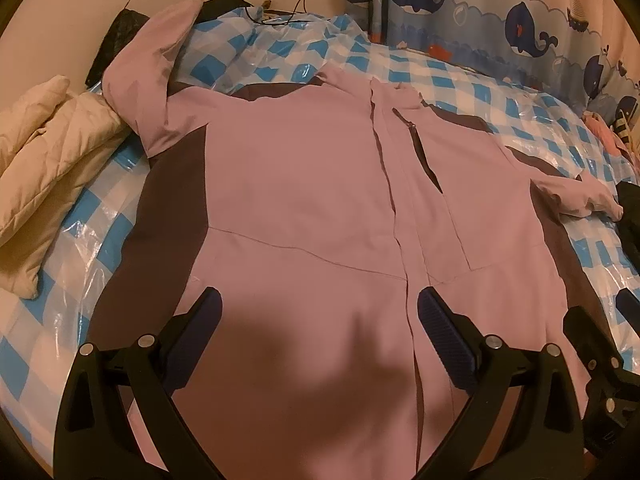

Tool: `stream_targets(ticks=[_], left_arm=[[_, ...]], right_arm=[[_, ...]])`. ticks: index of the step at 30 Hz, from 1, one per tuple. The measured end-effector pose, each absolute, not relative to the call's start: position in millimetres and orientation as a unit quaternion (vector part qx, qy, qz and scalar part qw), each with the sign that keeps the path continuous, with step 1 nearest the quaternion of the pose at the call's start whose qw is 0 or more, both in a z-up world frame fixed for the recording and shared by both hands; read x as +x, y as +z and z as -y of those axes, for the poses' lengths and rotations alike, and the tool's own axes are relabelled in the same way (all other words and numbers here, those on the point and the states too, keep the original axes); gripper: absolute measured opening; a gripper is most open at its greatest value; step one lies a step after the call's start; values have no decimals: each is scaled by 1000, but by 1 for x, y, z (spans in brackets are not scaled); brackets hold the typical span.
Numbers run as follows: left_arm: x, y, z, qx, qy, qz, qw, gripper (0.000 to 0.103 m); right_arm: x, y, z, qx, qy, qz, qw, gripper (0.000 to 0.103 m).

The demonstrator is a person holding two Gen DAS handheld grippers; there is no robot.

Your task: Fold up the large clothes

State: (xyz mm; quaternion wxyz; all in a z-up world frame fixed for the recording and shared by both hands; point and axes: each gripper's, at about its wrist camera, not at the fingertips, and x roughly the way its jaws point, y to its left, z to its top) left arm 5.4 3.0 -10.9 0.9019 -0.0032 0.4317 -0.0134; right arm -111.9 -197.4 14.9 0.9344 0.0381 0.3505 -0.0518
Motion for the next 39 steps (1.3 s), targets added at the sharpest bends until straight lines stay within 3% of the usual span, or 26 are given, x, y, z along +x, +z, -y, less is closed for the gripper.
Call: stream_targets(ticks=[27, 32, 39], left_arm=[[9, -23, 2, -5, -18, -435, 900, 94], [14, -30, 12, 0, -30, -445, 895, 94], [15, -33, 17, 2, -35, -456, 889, 94]], right_arm=[[-111, 19, 208, 70, -29, -348, 934, 97], [-106, 39, 260, 108, -32, -334, 936, 97], [-58, 23, 434, 258, -22, -367, 893, 97]])
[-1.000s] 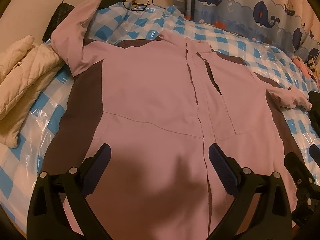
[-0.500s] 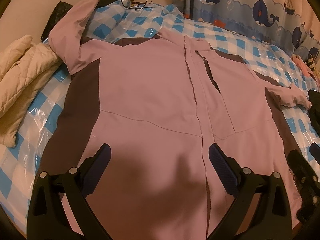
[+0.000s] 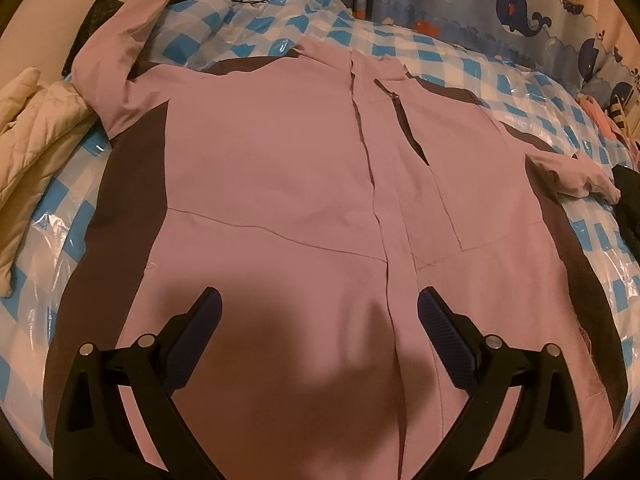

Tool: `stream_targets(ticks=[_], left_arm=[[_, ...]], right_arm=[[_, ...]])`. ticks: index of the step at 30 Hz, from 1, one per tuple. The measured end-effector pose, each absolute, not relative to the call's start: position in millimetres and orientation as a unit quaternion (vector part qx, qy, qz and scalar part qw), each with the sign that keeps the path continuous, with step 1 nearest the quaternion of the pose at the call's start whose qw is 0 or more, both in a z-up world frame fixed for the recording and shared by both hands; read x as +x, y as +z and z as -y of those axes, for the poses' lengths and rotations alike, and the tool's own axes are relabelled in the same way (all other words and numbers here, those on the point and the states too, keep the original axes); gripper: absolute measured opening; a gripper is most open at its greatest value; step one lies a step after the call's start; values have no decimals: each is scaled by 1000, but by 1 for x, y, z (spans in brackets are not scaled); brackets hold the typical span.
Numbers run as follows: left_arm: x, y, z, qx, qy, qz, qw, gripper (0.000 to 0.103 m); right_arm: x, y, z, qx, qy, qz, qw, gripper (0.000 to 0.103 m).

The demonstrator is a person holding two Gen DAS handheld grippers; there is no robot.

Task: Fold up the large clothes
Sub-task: 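Grasp the pink jacket sleeve cuff with the right tool and lift it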

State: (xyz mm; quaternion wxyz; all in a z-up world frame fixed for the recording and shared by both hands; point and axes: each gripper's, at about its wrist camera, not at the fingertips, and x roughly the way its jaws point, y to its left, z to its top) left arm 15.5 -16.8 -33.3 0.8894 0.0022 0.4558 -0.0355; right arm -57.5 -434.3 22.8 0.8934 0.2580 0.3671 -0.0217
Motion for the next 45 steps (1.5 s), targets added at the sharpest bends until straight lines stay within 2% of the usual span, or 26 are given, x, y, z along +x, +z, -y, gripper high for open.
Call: stream_targets(ticks=[4, 10, 22, 23, 25, 26, 27, 30, 33, 39, 42, 45], left_arm=[[15, -35, 18, 2, -37, -464, 885, 94], [19, -40, 15, 5, -24, -469, 883, 94], [26, -46, 5, -16, -2, -466, 885, 94], [27, -47, 7, -13, -2, -467, 884, 94], [27, -50, 10, -6, -1, -468, 884, 94], [27, -52, 12, -1, 0, -468, 883, 94], [27, -53, 13, 3, 1, -469, 883, 94], [26, -56, 14, 15, 7, -470, 883, 94], [24, -54, 15, 16, 11, -464, 885, 94], [17, -46, 24, 7, 1, -449, 894, 94], [13, -48, 36, 7, -17, -454, 891, 94], [12, -61, 56, 15, -44, -469, 882, 94]], right_arm=[[-24, -1, 549, 377, -55, -359, 852, 97], [18, -38, 635, 492, -97, -322, 803, 97], [59, -77, 681, 539, -97, -275, 790, 97], [62, -78, 684, 537, -99, -272, 792, 93], [67, -76, 688, 528, -105, -273, 797, 66], [68, -75, 689, 516, -119, -284, 799, 39], [68, -74, 690, 508, -119, -286, 804, 20], [65, -53, 687, 471, -120, -278, 828, 13], [49, -2, 677, 414, -117, -248, 868, 10], [-1, 90, 679, 334, -109, -191, 917, 9], [-33, 100, 711, 344, -130, -176, 913, 9], [-66, 82, 737, 339, -170, -177, 908, 9]])
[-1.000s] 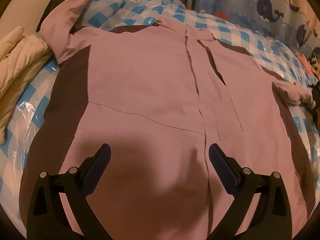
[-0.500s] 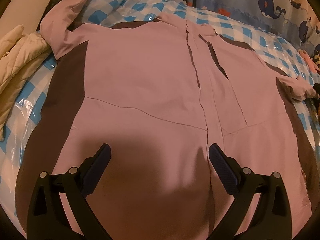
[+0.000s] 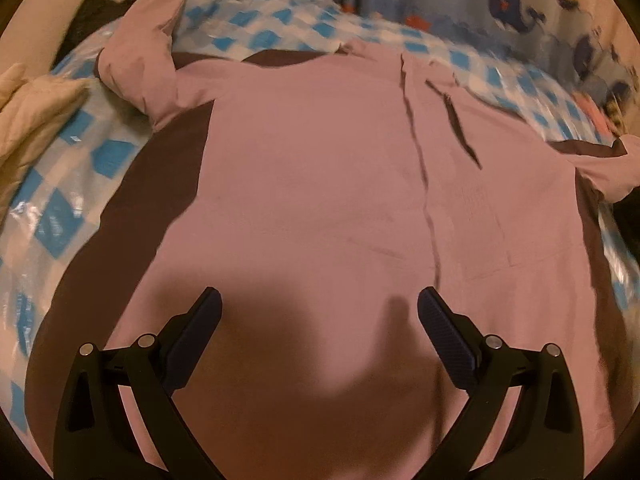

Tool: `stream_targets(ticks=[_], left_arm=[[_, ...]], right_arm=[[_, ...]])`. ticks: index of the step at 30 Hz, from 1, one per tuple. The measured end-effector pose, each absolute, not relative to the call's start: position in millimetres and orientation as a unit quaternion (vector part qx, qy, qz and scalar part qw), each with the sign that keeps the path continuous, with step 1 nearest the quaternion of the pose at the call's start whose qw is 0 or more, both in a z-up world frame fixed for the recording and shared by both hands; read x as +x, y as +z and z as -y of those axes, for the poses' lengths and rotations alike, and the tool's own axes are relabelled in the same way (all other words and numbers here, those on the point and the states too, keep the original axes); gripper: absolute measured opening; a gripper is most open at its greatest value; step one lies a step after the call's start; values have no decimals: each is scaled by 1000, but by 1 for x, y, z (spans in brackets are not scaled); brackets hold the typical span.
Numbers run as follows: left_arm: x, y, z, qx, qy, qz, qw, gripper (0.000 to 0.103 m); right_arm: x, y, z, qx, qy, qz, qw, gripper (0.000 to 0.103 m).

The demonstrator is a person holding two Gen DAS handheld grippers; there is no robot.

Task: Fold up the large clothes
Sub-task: 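Grasp the pink jacket sleeve cuff with the right tool and lift it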

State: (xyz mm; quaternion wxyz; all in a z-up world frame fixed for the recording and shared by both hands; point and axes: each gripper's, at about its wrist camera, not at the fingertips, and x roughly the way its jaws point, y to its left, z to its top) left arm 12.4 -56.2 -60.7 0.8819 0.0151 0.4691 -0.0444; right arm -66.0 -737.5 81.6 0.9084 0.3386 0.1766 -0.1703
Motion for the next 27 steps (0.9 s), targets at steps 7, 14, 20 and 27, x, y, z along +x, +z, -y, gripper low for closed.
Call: stream_targets(ticks=[7, 14, 20, 27], left_arm=[[4, -62, 79, 27, -83, -478, 874, 94], [-4, -83, 94, 50, -81, -483, 871, 95], [-6, -84, 94, 51, -81, -481, 871, 95], [-5, -83, 94, 46, -82, -480, 872, 95]], right_arm=[[-160, 42, 795, 375, -241, -108, 889, 9], [-167, 18, 831, 389, -284, -185, 857, 43], [-205, 59, 826, 374, -277, -110, 878, 43], [-224, 88, 825, 305, -362, -137, 870, 52]])
